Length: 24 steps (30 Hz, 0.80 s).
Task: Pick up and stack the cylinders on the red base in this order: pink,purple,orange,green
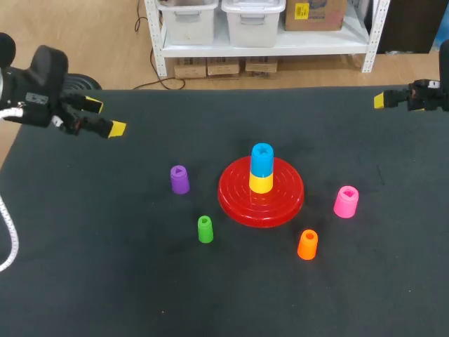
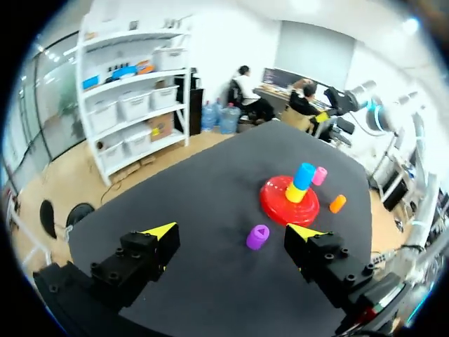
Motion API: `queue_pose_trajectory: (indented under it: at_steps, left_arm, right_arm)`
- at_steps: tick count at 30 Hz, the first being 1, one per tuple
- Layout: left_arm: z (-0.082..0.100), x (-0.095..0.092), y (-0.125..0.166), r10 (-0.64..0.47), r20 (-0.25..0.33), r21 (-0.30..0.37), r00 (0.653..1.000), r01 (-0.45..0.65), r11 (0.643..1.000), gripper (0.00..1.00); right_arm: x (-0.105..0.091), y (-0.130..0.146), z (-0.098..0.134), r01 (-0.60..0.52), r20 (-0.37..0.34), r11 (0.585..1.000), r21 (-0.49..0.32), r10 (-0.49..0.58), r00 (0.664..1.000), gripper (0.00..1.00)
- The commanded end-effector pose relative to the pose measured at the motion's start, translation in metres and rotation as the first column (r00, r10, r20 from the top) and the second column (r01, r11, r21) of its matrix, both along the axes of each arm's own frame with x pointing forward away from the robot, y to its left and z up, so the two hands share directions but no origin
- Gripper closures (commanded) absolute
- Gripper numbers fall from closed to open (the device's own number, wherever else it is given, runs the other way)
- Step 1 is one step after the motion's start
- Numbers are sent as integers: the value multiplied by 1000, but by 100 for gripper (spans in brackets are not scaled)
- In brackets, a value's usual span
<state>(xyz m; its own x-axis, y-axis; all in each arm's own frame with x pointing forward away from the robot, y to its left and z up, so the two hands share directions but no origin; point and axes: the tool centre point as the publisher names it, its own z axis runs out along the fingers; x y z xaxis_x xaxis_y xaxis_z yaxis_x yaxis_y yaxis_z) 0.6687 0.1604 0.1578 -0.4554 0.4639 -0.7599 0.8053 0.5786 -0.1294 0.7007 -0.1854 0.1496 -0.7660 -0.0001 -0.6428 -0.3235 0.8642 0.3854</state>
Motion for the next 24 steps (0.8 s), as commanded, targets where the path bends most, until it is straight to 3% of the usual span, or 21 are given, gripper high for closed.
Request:
queue_pose_trajectory:
  at_steps: [1,6,12,18,24]
  left_arm:
    - [-9,-9,8,-220,16,-32,975,220,975,0]
    - [-15,-24,15,-465,39,-19,884,466,885,0]
    - [-17,-39,23,-611,36,-4,791,612,791,0]
    - [-27,-52,20,-617,35,33,786,616,787,0]
    - [-31,-66,12,-664,17,50,748,663,747,0]
  right_arm:
    - [0,0,0,1,0,1000,-1,-1,1000,0]
    - [0,0,0,1,0,1000,-1,-1,1000,0]
    - [0,0,0,1,0,1000,-1,-1,1000,0]
    - [0,0,0,1,0,1000,-1,-1,1000,0]
    - [0,0,0,1,0,1000,-1,-1,1000,0]
